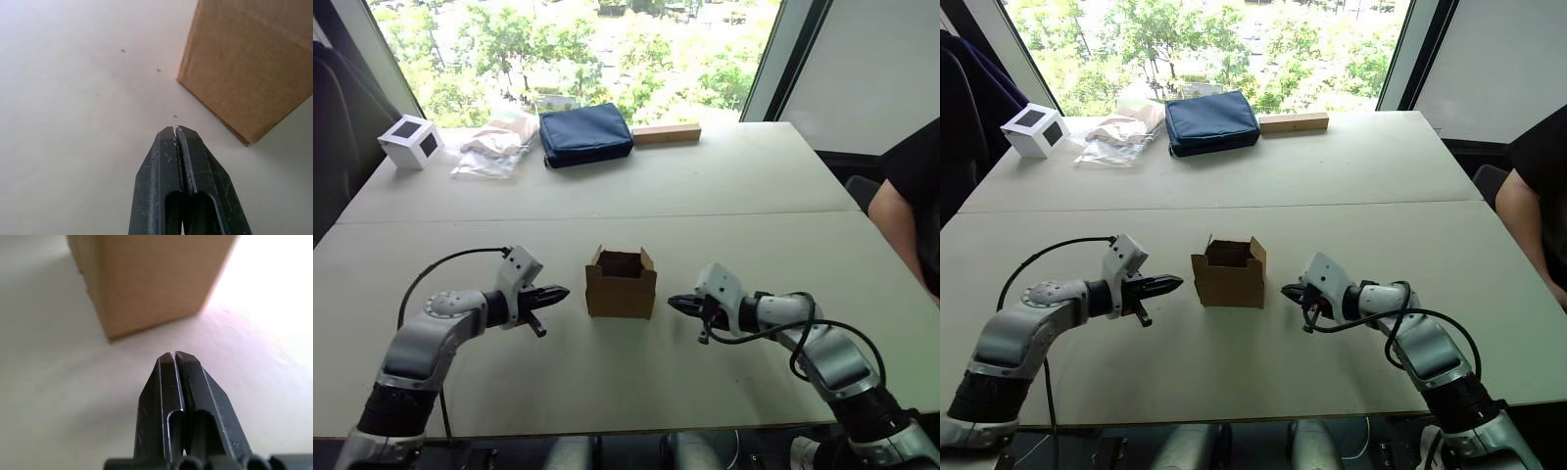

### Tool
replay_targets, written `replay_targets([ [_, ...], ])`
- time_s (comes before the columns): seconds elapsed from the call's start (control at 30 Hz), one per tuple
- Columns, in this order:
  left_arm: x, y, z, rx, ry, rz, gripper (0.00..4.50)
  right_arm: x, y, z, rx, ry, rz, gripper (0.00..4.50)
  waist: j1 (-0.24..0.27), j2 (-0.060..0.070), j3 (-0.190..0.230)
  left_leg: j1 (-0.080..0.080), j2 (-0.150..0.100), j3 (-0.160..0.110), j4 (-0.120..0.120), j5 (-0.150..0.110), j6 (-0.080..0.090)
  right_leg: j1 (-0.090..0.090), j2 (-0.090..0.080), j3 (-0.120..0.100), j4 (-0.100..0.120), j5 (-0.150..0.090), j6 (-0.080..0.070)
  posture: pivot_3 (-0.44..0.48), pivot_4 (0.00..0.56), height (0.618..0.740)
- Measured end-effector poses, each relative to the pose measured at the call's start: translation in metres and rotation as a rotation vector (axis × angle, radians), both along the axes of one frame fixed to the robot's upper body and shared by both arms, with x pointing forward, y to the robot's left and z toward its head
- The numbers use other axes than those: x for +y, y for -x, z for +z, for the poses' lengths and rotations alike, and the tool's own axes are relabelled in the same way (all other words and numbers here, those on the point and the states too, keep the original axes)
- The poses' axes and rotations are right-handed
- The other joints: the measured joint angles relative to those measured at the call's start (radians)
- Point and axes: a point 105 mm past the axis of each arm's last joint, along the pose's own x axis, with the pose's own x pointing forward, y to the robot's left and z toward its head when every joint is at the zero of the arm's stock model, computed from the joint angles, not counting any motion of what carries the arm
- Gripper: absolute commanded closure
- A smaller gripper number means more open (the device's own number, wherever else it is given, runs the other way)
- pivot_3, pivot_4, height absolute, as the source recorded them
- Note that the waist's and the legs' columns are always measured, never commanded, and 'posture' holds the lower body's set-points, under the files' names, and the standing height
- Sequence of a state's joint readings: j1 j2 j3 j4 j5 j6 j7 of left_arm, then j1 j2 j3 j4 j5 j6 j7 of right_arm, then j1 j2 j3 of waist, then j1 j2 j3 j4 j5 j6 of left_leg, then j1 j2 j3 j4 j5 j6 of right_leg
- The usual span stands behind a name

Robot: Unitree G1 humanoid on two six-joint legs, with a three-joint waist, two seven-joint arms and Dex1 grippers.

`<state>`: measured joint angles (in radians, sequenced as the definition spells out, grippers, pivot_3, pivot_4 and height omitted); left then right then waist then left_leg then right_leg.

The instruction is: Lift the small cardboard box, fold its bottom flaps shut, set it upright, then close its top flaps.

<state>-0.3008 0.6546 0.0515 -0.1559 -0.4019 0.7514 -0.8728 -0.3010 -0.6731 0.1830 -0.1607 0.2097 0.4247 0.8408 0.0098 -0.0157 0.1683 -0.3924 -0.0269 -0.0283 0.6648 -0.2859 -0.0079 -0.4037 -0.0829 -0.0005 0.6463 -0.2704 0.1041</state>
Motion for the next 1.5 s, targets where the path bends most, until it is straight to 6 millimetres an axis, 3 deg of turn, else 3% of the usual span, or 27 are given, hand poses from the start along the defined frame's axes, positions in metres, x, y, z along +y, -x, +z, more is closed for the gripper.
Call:
replay_targets([
  [0.1,-0.004,-0.006,0.024,-0.047,0.033,-0.056,4.48,-0.007,-0.012,0.023,-0.048,-0.030,-0.004,4.50,0.000,0.000,0.000,0.000,0.000,0.000,0.000,0.000,0.000,0.000,0.000,0.000,0.000,0.000,0.000,0.000,0.150,0.737],
  [0.3,-0.026,-0.008,0.062,-0.124,0.067,-0.217,4.48,0.008,-0.016,0.069,-0.065,-0.179,0.091,4.50,-0.005,0.000,0.001,0.000,0.001,0.000,0.000,0.000,0.000,0.000,0.001,0.000,0.000,0.000,0.000,0.000,0.150,0.737],
  [0.47,-0.037,-0.011,0.061,-0.105,0.062,-0.271,4.48,0.023,-0.012,0.071,-0.038,-0.200,0.145,4.50,-0.006,0.000,0.001,0.000,0.001,0.000,0.000,0.000,0.000,-0.001,0.001,0.000,0.000,0.000,0.000,0.000,0.150,0.737],
  [0.63,-0.046,-0.014,0.063,-0.138,0.032,-0.318,4.48,0.048,-0.002,0.090,-0.088,-0.197,0.250,4.50,-0.006,0.000,0.001,-0.001,0.001,0.000,0.000,0.000,0.000,-0.001,0.001,0.000,0.000,0.000,0.000,0.000,0.150,0.737],
  [0.87,-0.048,-0.020,0.050,-0.140,-0.011,-0.329,4.48,0.053,-0.009,0.059,-0.054,-0.087,0.256,4.50,-0.005,0.000,0.001,-0.001,0.000,0.000,0.000,0.000,0.000,-0.001,0.001,0.000,0.000,0.000,0.000,0.000,0.150,0.737],
  [1.43,-0.052,-0.025,0.044,-0.198,-0.073,-0.349,4.48,0.060,-0.015,0.049,-0.054,-0.077,0.251,4.50,-0.004,0.000,0.000,0.000,0.000,0.000,0.000,0.000,0.000,0.000,0.001,0.000,0.000,0.000,0.000,0.000,0.150,0.737],
  [1.5,-0.058,-0.020,0.029,-0.149,-0.078,-0.378,4.48,0.064,-0.012,0.042,-0.028,-0.082,0.266,4.50,-0.004,0.000,0.000,0.000,0.000,0.000,0.000,0.000,0.000,0.000,0.001,0.000,0.001,0.000,0.000,0.000,0.150,0.737],
])
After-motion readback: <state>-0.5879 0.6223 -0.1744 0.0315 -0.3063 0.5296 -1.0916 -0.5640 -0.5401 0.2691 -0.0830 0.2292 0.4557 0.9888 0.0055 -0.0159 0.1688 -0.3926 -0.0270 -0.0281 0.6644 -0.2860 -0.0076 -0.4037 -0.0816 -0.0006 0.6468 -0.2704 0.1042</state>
